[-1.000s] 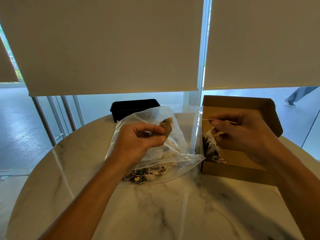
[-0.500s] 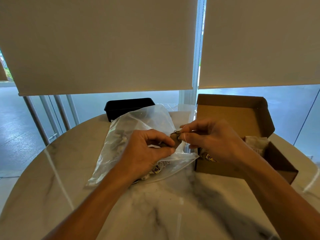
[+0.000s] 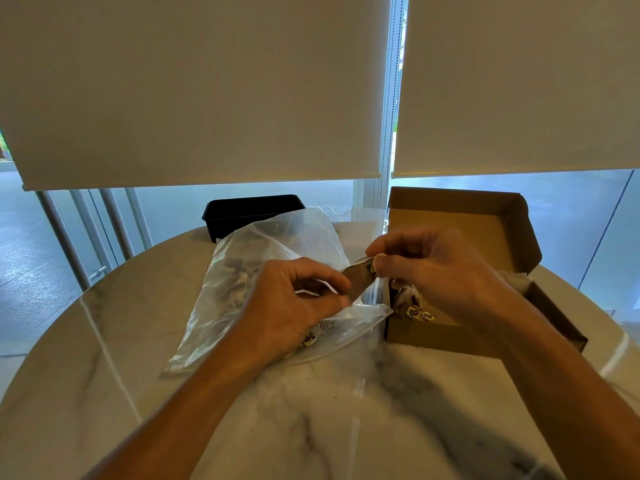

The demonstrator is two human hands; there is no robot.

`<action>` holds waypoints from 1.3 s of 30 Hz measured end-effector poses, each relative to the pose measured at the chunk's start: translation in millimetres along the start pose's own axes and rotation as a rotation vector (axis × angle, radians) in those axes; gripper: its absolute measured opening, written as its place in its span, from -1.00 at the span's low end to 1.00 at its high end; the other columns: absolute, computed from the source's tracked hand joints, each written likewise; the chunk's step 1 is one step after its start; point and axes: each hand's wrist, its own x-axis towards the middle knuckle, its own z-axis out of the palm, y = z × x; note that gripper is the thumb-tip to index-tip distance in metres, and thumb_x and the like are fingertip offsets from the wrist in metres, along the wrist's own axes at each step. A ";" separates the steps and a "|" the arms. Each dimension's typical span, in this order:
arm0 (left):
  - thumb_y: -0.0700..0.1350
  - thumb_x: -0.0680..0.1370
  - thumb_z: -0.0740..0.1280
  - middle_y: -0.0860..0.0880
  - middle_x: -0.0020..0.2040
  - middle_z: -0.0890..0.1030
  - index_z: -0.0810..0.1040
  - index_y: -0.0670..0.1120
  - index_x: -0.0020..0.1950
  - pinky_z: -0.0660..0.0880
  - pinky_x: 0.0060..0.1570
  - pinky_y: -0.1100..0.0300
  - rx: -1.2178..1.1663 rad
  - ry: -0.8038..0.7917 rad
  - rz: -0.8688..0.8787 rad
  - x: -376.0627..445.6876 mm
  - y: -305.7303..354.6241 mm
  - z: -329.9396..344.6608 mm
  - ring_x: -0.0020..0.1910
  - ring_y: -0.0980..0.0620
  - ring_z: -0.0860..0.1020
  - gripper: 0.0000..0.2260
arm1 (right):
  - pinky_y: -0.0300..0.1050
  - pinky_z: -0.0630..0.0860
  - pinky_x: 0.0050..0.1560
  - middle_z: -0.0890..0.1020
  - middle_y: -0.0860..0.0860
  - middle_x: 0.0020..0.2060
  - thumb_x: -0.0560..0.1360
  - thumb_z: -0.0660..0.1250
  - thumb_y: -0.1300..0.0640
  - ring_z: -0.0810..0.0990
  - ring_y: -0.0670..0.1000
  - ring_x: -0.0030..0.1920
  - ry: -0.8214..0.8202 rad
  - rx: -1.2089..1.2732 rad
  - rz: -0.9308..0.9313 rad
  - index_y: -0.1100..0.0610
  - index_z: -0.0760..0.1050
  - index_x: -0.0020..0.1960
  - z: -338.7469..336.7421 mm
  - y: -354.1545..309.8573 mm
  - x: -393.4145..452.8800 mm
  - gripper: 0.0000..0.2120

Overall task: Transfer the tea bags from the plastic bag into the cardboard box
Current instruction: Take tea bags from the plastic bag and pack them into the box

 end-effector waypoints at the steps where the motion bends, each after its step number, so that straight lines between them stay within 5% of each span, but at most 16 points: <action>1: -0.26 0.36 0.51 0.14 -0.23 0.65 0.67 0.02 -0.19 0.53 -0.21 0.39 0.024 0.011 0.003 -0.2 -0.6 0.0 -0.21 0.14 0.62 -0.82 | -0.37 0.47 -0.31 0.68 -0.17 -0.29 0.46 0.39 0.22 0.61 -0.21 -0.29 0.009 -0.007 0.009 -0.06 0.63 -0.16 -6.4 0.1 0.1 -0.82; 5: -0.15 0.36 0.52 0.21 -0.23 0.59 0.67 0.10 -0.19 0.45 -0.23 0.40 0.186 0.034 0.044 0.4 -5.0 -5.1 -0.24 0.18 0.53 -0.85 | -0.17 0.48 -0.19 0.67 -0.07 -0.24 0.46 0.39 0.20 0.58 -0.09 -0.23 0.108 -0.028 0.060 -0.02 0.65 -0.12 -34.5 8.5 0.2 -0.87; 10: -0.09 0.33 0.54 0.26 -0.26 0.50 0.67 0.12 -0.17 0.32 -0.23 0.54 0.387 -0.041 0.024 -2.6 -5.0 -9.1 -0.18 0.38 0.42 -0.85 | -0.15 0.48 -0.16 0.63 -0.03 -0.15 0.48 0.37 0.21 0.57 -0.01 -0.16 0.232 -0.154 0.098 -0.03 0.59 0.01 -57.4 31.2 5.2 -0.82; 14: -0.08 0.36 0.53 0.23 -0.20 0.53 0.66 0.12 -0.12 0.32 -0.19 0.58 0.429 -0.059 0.034 -2.4 -5.9 -9.6 -0.10 0.35 0.42 -0.84 | -0.12 0.42 -0.04 0.63 -0.04 -0.08 0.48 0.38 0.20 0.56 -0.01 -0.03 0.267 -0.334 0.120 -0.08 0.60 -0.06 -70.2 49.8 13.9 -0.83; 21: -0.10 0.39 0.51 0.19 -0.20 0.60 0.64 0.15 -0.16 0.42 -0.23 0.48 0.413 -0.044 0.029 -0.4 -8.6 -9.9 -0.18 0.22 0.52 -0.85 | -0.20 0.35 -0.04 0.59 -0.03 0.07 0.52 0.32 0.24 0.46 -0.05 0.06 0.058 -0.580 0.190 0.04 0.62 0.05 -62.7 80.1 34.9 -0.82; 30: -0.11 0.40 0.50 0.20 -0.19 0.60 0.65 0.14 -0.15 0.42 -0.24 0.50 0.400 -0.046 0.028 -0.2 -9.8 -10.8 -0.20 0.22 0.53 -0.85 | -0.36 0.30 -0.23 0.57 -0.02 0.14 0.55 0.29 0.22 0.42 -0.07 0.05 0.039 -0.615 0.153 0.05 0.60 0.12 -47.9 88.7 50.9 -0.79; 39: -0.10 0.42 0.49 0.23 -0.21 0.56 0.63 0.17 -0.14 0.42 -0.21 0.51 0.400 -0.071 0.032 -1.6 -9.3 -13.5 -0.15 0.27 0.50 -0.85 | -0.17 0.39 -0.02 0.59 0.05 0.15 0.55 0.27 0.28 0.45 -0.01 0.10 0.019 -0.574 0.146 0.11 0.60 0.12 -44.6 91.2 52.4 -0.78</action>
